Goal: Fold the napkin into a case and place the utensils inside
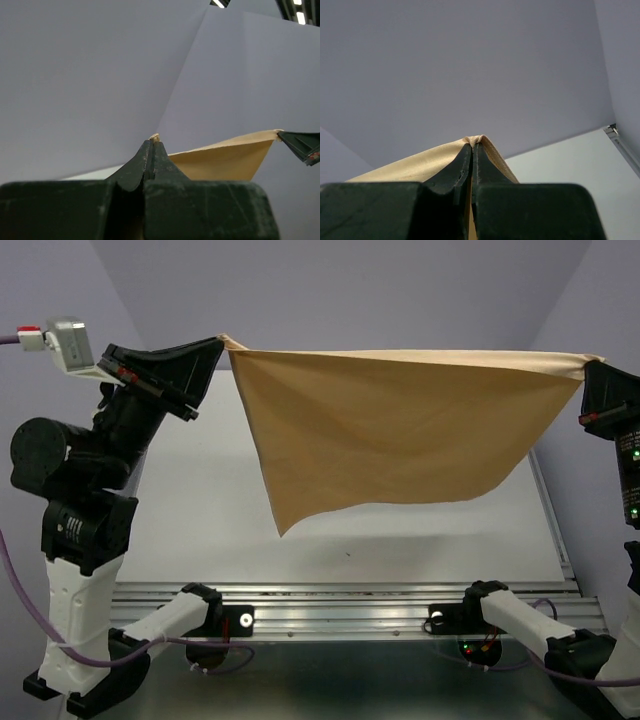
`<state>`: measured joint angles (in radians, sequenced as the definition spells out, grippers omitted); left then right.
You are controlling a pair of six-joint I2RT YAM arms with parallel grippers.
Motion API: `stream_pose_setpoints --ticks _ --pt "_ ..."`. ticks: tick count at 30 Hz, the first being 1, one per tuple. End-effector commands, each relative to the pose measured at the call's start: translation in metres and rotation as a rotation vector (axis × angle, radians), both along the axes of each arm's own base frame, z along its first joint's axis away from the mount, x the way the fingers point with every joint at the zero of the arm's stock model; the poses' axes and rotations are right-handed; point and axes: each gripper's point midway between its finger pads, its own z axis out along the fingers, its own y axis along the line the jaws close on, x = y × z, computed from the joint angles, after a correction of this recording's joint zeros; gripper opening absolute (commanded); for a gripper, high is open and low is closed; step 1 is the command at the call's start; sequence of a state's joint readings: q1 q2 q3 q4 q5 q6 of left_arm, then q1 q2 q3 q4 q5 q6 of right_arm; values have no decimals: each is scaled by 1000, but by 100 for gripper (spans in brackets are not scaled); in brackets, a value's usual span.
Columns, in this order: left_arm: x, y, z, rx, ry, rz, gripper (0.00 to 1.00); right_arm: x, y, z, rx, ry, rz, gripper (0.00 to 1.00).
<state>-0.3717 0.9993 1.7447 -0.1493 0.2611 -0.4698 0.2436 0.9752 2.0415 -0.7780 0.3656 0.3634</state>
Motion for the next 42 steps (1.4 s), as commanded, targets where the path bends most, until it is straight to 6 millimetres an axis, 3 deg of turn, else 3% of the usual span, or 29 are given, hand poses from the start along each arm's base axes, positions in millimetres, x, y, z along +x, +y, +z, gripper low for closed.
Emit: stream_pose_setpoints --ticks 1,4,5,7,8,9,12,14,16,17,21,22,27,28,31,32,36,42 --pt "-12 3 15 -40 -66 -17 0 0 -4 -4 26 15 -23 1" --pt "7 -6 -6 -36 7 -26 0 14 -15 -27 37 96 -104 1" --pt "26 -13 -31 -21 74 -29 0 20 -17 -38 32 131 -128 1" --pt "47 -22 -61 -15 161 -35 0 45 -23 -77 3 253 -202 1" --pt "67 -29 -90 6 228 -30 0 54 -24 -93 -11 298 -227 1" --pt "77 -33 -105 16 265 -29 0 66 -29 -118 -33 368 -278 1" --pt "118 -45 -155 48 385 -6 0 98 -34 -156 -91 473 -367 1" --pt "146 -57 -187 78 444 -6 0 126 -31 -192 -153 562 -396 1" --pt "164 -65 -210 96 482 -13 0 148 -30 -207 -198 580 -418 1" --pt "181 -71 -233 110 526 -10 0 167 -26 -235 -243 645 -417 1" --pt "217 -84 -285 154 621 -3 0 211 -25 -280 -298 725 -408 1" --pt "228 -87 -305 170 657 6 0 225 -29 -307 -315 781 -414 1" --pt "252 -90 -348 221 736 33 0 268 -30 -360 -315 829 -364 1" --pt "258 -91 -358 232 754 37 0 276 -33 -379 -322 867 -361 1" --pt "268 -92 -371 256 779 50 0 293 -30 -395 -311 885 -335 1" --pt "275 -92 -379 266 798 55 0 299 -28 -408 -316 909 -327 1" --pt "290 -93 -392 281 821 61 0 320 -25 -414 -306 907 -301 1" --pt "314 -83 -390 272 806 76 0 342 -18 -412 -285 884 -254 1"
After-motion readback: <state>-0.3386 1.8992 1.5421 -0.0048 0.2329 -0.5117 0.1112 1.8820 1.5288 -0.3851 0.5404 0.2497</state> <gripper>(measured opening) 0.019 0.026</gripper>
